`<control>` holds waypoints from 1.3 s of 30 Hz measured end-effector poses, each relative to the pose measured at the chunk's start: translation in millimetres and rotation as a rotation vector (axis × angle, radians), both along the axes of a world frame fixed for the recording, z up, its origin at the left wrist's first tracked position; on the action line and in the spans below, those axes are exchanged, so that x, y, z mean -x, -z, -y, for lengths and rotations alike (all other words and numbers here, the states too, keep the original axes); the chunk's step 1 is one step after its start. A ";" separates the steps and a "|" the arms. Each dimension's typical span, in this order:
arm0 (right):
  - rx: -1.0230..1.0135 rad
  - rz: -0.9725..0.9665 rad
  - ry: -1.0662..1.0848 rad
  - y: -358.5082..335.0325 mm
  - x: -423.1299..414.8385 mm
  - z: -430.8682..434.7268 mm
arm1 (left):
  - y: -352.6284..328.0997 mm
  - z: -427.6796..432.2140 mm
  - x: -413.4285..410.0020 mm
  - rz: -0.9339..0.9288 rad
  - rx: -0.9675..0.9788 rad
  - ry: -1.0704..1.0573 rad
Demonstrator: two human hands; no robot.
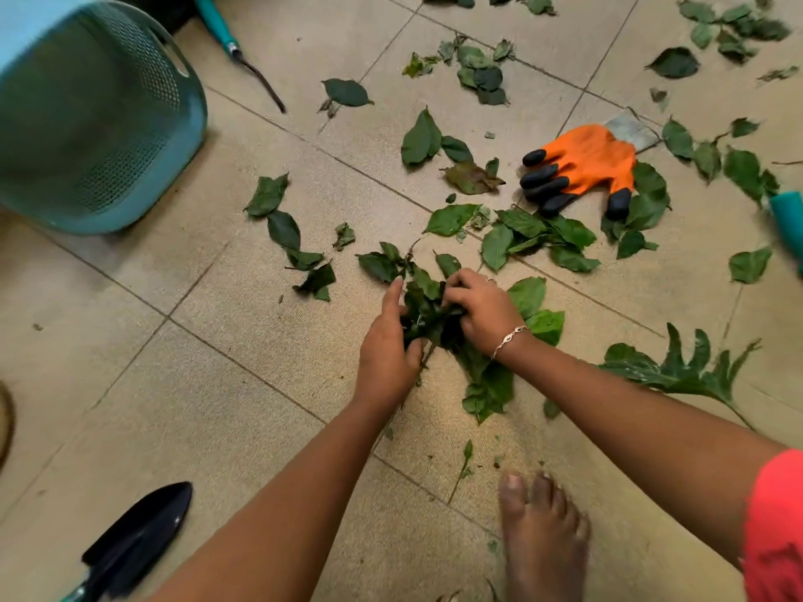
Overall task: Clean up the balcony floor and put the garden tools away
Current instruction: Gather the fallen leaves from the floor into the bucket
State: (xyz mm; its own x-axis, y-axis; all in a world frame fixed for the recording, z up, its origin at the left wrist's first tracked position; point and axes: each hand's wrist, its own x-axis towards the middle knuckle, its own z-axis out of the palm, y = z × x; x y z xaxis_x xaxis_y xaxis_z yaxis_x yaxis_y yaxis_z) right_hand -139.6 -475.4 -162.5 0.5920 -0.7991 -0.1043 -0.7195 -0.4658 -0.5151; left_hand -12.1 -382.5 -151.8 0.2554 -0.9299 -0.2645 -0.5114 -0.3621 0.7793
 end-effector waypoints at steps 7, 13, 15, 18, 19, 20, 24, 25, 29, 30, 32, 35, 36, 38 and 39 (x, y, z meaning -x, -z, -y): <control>-0.079 0.431 0.178 -26.0 -22.5 -15.6 | -27.2 11.8 25.9 -0.995 0.002 -0.437; -0.010 0.449 0.178 -34.5 -36.3 -37.0 | -35.5 29.9 36.4 -1.160 0.011 -0.761; 0.094 0.372 0.126 -34.3 -36.8 -39.6 | -37.5 30.9 32.4 -1.136 -0.030 -0.778; 0.291 0.194 0.036 -31.2 -30.2 -40.0 | -36.2 28.8 28.9 -1.163 -0.096 -0.873; 0.318 0.164 -0.008 -29.6 -26.2 -39.2 | -35.5 27.4 28.2 -1.167 -0.122 -0.912; 0.316 0.158 -0.067 -27.9 -21.8 -38.5 | -34.8 26.3 27.8 -1.163 -0.149 -0.943; 0.221 0.133 -0.279 -21.5 1.5 -33.9 | -33.6 23.7 22.5 -1.029 -0.140 -1.004; 0.191 0.104 -0.271 -20.8 10.2 -31.1 | -31.1 22.0 19.5 -0.927 -0.102 -0.963; 0.120 -0.087 -0.089 -9.4 58.4 -13.9 | -8.6 0.6 3.7 -0.194 0.060 -0.411; 0.084 -0.159 -0.076 -5.7 68.8 -12.0 | -0.8 -5.6 2.2 -0.042 0.064 -0.264; 0.050 -0.274 -0.145 3.3 80.6 -16.0 | 9.4 -16.8 5.5 0.164 -0.012 -0.004; 0.114 -0.396 -0.324 13.5 72.2 -36.8 | 16.0 -32.8 12.2 0.469 -0.054 0.287; 0.137 -0.419 -0.366 16.4 65.9 -42.9 | 16.9 -37.8 14.5 0.526 -0.058 0.361; 0.177 -0.445 -0.425 20.3 53.1 -49.0 | 26.6 -48.0 16.3 0.626 -0.061 0.509; 0.200 -0.439 -0.447 22.1 47.8 -48.7 | 32.7 -52.0 15.3 0.666 -0.063 0.564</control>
State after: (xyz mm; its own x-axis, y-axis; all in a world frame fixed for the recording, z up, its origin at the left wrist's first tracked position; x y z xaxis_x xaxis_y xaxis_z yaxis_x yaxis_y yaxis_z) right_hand -187.3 -426.7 -184.6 0.8079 -0.5150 -0.2866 -0.5578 -0.8251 -0.0900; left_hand -27.5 -330.5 -184.5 -0.1188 -0.9527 -0.2796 -0.9691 0.0500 0.2415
